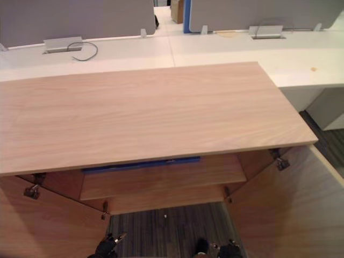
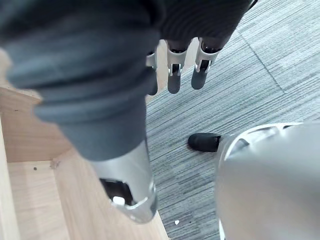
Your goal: Walk over to the cabinet, pick up the folder, carry it to the office cabinet, place the folder inside the office cabinet, then close the office cabinet door
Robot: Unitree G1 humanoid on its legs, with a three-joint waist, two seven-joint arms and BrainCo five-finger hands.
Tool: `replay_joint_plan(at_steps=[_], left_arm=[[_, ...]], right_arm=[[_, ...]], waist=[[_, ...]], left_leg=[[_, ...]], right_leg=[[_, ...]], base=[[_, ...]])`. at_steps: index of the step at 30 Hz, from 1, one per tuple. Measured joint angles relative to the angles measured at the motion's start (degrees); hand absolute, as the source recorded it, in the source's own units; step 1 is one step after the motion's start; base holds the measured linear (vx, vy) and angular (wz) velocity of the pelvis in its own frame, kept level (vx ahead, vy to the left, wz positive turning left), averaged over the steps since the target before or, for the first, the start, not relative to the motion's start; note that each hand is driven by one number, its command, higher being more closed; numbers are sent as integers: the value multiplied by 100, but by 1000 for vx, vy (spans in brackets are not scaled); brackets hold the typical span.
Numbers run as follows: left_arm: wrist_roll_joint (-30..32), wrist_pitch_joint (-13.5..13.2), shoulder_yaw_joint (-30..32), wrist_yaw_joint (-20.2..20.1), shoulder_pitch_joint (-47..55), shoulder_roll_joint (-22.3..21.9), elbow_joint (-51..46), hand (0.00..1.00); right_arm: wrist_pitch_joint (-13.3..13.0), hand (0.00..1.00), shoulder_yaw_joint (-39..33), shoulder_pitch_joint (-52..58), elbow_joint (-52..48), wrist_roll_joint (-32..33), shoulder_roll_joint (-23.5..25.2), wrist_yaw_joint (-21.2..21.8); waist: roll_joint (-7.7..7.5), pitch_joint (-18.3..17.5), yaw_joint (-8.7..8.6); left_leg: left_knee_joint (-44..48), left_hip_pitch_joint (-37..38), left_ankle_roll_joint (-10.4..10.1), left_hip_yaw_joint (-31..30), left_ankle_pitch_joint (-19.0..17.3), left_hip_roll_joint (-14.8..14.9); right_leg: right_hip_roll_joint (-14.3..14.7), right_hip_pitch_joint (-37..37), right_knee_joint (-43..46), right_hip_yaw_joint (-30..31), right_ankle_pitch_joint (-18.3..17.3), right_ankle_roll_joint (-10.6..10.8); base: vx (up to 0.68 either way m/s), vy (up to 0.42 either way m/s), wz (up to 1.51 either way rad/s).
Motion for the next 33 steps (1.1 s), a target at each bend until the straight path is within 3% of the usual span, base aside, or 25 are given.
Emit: replay_joint_plan(at_steps=[5, 12, 14, 16, 18, 19, 20, 22, 23, 24, 25, 26, 29, 30, 33], left_arm=[[-3, -1, -443, -18, 0, 138, -77, 0], [-3, 3, -441, -18, 2, 167, -58, 0], [-48, 5, -275, -11, 2, 142, -21, 0], [-70, 23, 12, -6, 5, 137, 53, 0], [-121, 61, 246, -2, 12, 198, 84, 0], [-172, 67, 335, -1, 13, 207, 95, 0], [-206, 48, 399, 5, 12, 200, 86, 0], [-256, 47, 399, 12, 22, 97, 86, 0], [-260, 48, 386, 13, 35, 92, 85, 0], [-275, 42, 361, 15, 68, 95, 80, 0], [-275, 38, 344, 15, 95, 92, 84, 0], [-283, 34, 330, 14, 175, 72, 124, 0], [-269, 41, 527, 16, 232, 108, 165, 0], [-244, 41, 525, 16, 245, 100, 167, 0], [-130, 40, 482, 15, 259, 93, 180, 0]], right_arm=[[-38, 0, -26, -5, -10, 5, 71, -2], [-47, 0, -25, -5, -49, 4, 89, -8], [-53, 0, -27, -8, -75, 4, 102, -12], [-71, 0, -78, -16, -112, 9, 172, -27], [-85, 0, -153, -14, -105, 27, 259, -44], [-104, 0, -172, -15, -107, 37, 248, -53], [-122, 0, -188, -22, -110, 58, 228, -76], [-135, 0, -248, -28, -64, 195, 83, -102], [-137, 0, -253, -26, -59, 251, 65, -104], [-149, 0, -259, -26, -59, 256, 60, -104], [-159, 0, -283, -25, -59, 253, 60, -98], [-160, 0, -378, -1, -50, 268, 94, -88], [-162, 0, -339, 73, -204, 245, 269, -74], [-162, 0, -236, 157, -231, 232, 294, -75], [-163, 0, -68, 201, -247, 228, 270, -66]], waist=[[-35, 39, -19], [-38, 52, -60], [-13, 67, -74], [46, 103, -74], [39, 117, -34], [67, 146, -2], [28, 211, 76], [215, 305, 153], [238, 311, 153], [254, 320, 156], [280, 311, 150], [302, 270, 188], [135, 107, 164], [121, 23, 172], [121, -101, 187]], left_leg=[[7, 9, -180, -22, -123, -32], [61, 36, -231, 13, -174, 11], [145, 111, -303, 127, -243, 130], [645, 96, -419, 256, -468, 439], [1605, -140, -277, 143, -609, 769], [2433, -460, -77, -240, -549, 890], [3007, -734, 53, -853, -629, 756], [2929, -935, -65, -1803, -1331, -10], [2833, -1017, -50, -2006, -1429, -232], [2462, -1130, -48, -2424, -1445, -645], [2150, -1177, -62, -2631, -1412, -796], [2011, -1070, 367, -2662, -1119, -841], [1662, -956, 493, -2387, -1074, -907], [1457, -856, 577, -2328, -994, -935], [806, -447, 573, -2201, -787, -984]], right_leg=[[-25, 8, -50, 46, 100, 17], [21, 1, -81, 134, 120, 27], [134, 12, -79, 219, 113, 19], [365, 86, -51, 350, 9, -129], [567, 161, -44, 594, -86, -268], [635, 176, -25, 810, -114, -314], [605, 170, 8, 1074, -144, -367], [573, 170, 35, 1545, -155, -401], [560, 173, 38, 1646, -155, -401], [547, 173, 52, 1798, -156, -395], [578, 171, 52, 1863, -157, -386], [657, 191, 9, 2007, -150, -361], [569, 121, 24, 2077, -169, -327], [537, 103, 14, 2079, -157, -287], [499, 144, -35, 2072, -198, -221]], base=[[-42, 38, -4], [-42, -1, -7], [10, -42, -30], [43, -90, -47], [69, -142, -64], [50, -148, -91], [53, -81, -114], [59, 99, -113], [70, 195, -100], [58, 170, -71], [50, 207, -99], [65, 155, -75], [109, 110, -37], [113, 62, -19], [207, 16, -18]])
